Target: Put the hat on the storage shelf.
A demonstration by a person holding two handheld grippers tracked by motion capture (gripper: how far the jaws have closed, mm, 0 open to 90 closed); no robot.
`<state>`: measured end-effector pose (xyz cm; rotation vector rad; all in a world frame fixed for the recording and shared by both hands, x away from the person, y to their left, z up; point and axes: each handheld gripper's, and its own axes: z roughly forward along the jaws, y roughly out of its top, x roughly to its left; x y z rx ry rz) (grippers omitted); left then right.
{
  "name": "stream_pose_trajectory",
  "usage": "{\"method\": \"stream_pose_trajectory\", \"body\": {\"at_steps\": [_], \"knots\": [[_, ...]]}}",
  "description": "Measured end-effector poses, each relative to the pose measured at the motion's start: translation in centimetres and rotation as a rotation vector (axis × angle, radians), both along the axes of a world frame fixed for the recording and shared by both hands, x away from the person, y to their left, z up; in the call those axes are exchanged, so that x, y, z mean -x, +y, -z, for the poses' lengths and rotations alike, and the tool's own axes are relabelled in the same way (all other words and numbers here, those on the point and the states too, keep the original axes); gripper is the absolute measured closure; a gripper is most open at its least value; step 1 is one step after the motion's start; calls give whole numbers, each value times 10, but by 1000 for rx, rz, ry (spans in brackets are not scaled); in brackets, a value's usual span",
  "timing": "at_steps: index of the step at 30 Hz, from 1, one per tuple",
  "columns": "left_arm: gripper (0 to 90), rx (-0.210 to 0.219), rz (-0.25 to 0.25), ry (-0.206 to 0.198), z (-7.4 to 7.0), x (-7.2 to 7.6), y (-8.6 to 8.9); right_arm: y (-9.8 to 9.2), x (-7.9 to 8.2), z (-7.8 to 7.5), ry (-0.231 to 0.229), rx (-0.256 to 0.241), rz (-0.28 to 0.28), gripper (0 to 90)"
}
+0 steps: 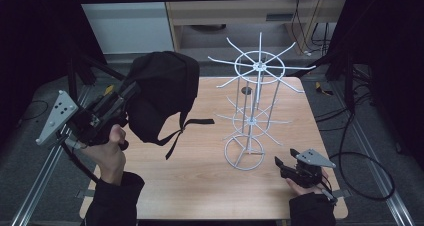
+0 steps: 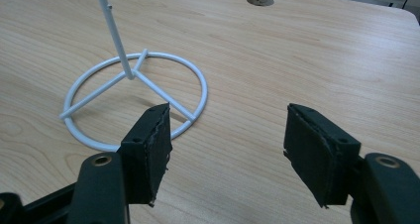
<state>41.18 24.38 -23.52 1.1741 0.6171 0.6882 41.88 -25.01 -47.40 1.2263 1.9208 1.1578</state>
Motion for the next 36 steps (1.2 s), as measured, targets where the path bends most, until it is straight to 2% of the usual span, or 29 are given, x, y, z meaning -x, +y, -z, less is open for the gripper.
{"method": "stream_pose_trajectory", "body": {"at_steps": [4, 6, 12, 14, 15, 19, 22, 36], "knots": [[722, 37, 18, -31, -15, -1, -5, 0, 0, 0, 0, -2, -2, 352], [722, 40, 21, -41, -21, -4, -12, 0, 0, 0, -2, 0, -3, 352], [722, 26, 39, -13, -21, -18, -28, 0, 0, 0, -2, -1, -5, 352], [722, 20, 66, 13, -16, -27, -37, 0, 0, 0, -2, -2, -5, 352], [721, 20, 66, 13, -16, -27, -37, 0, 0, 0, -2, -2, -5, 352], [719, -10, 84, 65, -5, -37, -45, 0, 0, 0, -4, 1, -7, 352], [713, -19, 90, 100, 4, -43, -45, 0, 0, 0, -6, 1, -6, 352], [627, -157, 74, 219, 46, -55, -43, 1, 0, 1, 9, 4, -8, 346]]}}
